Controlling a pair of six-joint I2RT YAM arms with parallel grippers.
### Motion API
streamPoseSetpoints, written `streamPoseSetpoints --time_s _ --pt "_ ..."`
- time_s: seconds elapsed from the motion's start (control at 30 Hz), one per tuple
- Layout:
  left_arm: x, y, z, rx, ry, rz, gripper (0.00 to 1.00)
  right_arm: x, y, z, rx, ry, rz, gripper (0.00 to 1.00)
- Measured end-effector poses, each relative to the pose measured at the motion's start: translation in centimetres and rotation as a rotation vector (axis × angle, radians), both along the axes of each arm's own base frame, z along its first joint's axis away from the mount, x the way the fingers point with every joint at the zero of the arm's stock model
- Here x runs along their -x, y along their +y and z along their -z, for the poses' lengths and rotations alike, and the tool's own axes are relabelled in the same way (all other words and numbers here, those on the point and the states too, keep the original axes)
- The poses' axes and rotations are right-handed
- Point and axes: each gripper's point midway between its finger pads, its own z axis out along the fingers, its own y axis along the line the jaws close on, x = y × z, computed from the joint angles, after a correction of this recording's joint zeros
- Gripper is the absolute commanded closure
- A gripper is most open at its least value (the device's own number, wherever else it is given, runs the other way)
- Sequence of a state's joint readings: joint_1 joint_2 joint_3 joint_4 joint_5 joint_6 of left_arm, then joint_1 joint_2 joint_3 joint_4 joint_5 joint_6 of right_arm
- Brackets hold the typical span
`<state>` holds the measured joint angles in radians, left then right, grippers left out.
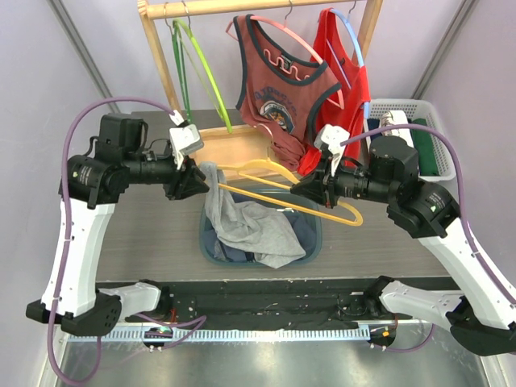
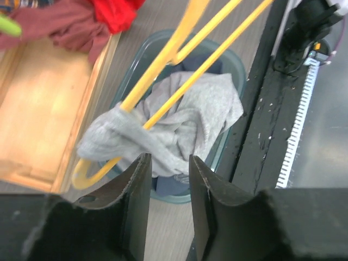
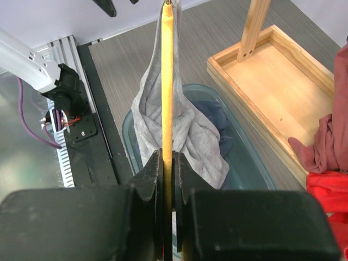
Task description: Remove the tank top from the hanger
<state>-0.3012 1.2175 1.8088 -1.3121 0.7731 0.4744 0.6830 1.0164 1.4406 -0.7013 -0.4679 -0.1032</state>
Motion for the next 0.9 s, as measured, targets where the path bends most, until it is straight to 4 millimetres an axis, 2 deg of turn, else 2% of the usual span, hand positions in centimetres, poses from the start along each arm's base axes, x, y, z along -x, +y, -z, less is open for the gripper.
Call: streamPoseSetpoints --time_s 0.2,0.27,0.33,0.4,0.43,0.47,0.53,0.63,0.7,0.77,0.9 --pt "-1.5 0.5 2.0 -0.051 0.017 -0.050 0.78 0.1 -0.3 0.6 0.022 0.020 0.011 0.99" --pt "-1.8 0.6 2.8 -0.061 0.029 -0.060 0.90 0.2 -0.4 0.7 0.026 0.024 0.013 0.98" --pt "-2.1 0.6 3.7 -0.061 0.063 -0.080 0.96 0.2 -0.5 0.7 0.025 0.022 0.014 0.98" --pt "-2.4 0.4 4.8 -0.057 0.102 -0.105 0.93 0.3 -0.5 0.6 0.023 0.020 0.014 0.98" --pt "-2.4 0.4 5.9 -0.057 0.143 -0.121 0.77 0.3 -0.6 0.5 0.023 0.019 0.015 0.99" --pt "-2.3 0.3 6.2 -0.057 0.151 -0.123 0.66 0.3 -0.6 0.5 0.023 0.018 0.016 0.98" --pt "-2.3 0.2 7.0 -0.048 0.187 -0.138 0.57 0.3 -0.6 0.5 0.022 0.018 0.015 0.99" --pt "-2.3 -0.2 7.6 -0.020 0.252 -0.180 0.57 0.3 -0.6 0.4 0.021 0.017 0.014 0.99" --pt "-2.6 -0.4 7.3 0.010 0.279 -0.215 0.57 0.4 -0.5 0.4 0.020 0.018 0.012 0.98" --pt "-2.9 -0.8 6.9 0.043 0.292 -0.233 0.61 0.3 -0.5 0.4 0.021 0.020 0.012 0.98" --pt "-3.1 -1.2 6.5 0.086 0.316 -0.257 0.78 0.2 -0.3 0.7 0.026 0.028 0.010 0.98"
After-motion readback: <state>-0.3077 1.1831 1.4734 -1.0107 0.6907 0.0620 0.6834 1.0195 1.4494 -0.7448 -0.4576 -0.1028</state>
